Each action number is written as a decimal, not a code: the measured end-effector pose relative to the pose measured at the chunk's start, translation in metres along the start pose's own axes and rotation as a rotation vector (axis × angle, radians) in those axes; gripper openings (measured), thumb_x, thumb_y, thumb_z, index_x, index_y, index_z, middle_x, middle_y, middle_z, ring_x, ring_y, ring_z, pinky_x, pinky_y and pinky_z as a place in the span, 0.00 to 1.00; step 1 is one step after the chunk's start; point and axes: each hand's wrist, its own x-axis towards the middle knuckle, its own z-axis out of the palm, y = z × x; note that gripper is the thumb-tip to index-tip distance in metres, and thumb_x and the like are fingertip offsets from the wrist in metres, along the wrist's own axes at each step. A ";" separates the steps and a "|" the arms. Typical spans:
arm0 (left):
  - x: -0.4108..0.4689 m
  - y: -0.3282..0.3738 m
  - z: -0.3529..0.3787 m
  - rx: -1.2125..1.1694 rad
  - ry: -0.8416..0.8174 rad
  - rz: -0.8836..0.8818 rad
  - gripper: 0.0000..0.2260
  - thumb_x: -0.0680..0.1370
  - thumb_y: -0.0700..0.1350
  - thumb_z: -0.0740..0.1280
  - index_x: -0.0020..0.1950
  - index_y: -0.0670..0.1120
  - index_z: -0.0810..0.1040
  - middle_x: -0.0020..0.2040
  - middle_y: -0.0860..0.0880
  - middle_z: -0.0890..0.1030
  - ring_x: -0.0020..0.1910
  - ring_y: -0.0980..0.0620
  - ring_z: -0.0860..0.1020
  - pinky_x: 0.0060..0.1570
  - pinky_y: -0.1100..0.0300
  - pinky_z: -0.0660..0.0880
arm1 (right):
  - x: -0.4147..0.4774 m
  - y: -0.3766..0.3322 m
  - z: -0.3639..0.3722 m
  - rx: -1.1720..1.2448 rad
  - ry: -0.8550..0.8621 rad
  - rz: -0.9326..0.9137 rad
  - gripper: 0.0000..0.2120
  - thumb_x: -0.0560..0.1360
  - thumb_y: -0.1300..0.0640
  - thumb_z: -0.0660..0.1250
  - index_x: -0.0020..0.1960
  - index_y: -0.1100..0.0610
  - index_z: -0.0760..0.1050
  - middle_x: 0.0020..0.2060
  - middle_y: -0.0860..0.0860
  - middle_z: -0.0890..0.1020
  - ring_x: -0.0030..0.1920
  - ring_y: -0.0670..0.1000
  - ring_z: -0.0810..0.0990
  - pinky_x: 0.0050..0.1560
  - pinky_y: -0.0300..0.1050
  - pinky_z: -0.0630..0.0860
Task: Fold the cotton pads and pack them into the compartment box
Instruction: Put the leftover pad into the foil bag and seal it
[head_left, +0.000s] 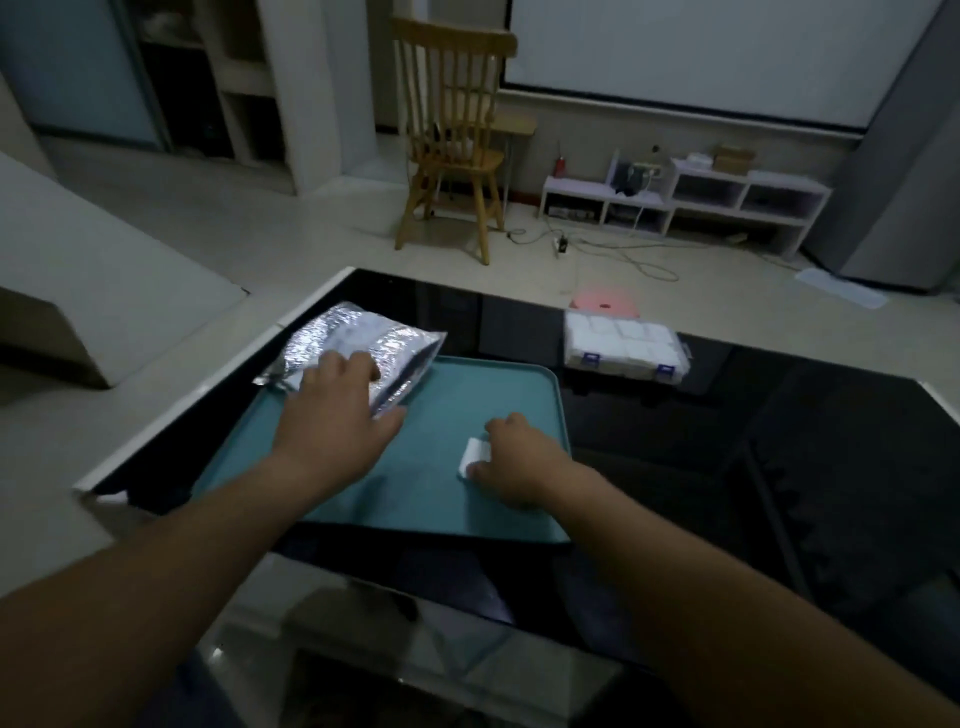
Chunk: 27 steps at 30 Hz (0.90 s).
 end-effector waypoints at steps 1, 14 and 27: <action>-0.007 -0.006 0.002 0.045 -0.058 -0.070 0.26 0.71 0.64 0.67 0.60 0.48 0.72 0.58 0.41 0.73 0.60 0.36 0.73 0.56 0.41 0.76 | 0.001 -0.003 0.003 -0.008 -0.006 0.039 0.32 0.78 0.42 0.71 0.74 0.59 0.68 0.71 0.61 0.69 0.68 0.64 0.75 0.67 0.53 0.72; 0.015 -0.049 0.038 0.120 -0.085 -0.268 0.31 0.77 0.66 0.65 0.72 0.50 0.62 0.69 0.42 0.67 0.68 0.38 0.70 0.58 0.43 0.73 | 0.037 -0.035 0.006 0.448 0.041 0.118 0.09 0.77 0.58 0.68 0.56 0.59 0.74 0.52 0.57 0.78 0.48 0.56 0.78 0.44 0.45 0.73; 0.030 -0.053 0.022 -0.026 0.022 -0.119 0.07 0.83 0.47 0.58 0.60 0.49 0.70 0.60 0.46 0.74 0.56 0.40 0.77 0.40 0.50 0.68 | 0.081 -0.102 -0.017 1.157 -0.106 0.167 0.06 0.81 0.67 0.64 0.57 0.63 0.77 0.34 0.53 0.75 0.27 0.45 0.70 0.26 0.36 0.64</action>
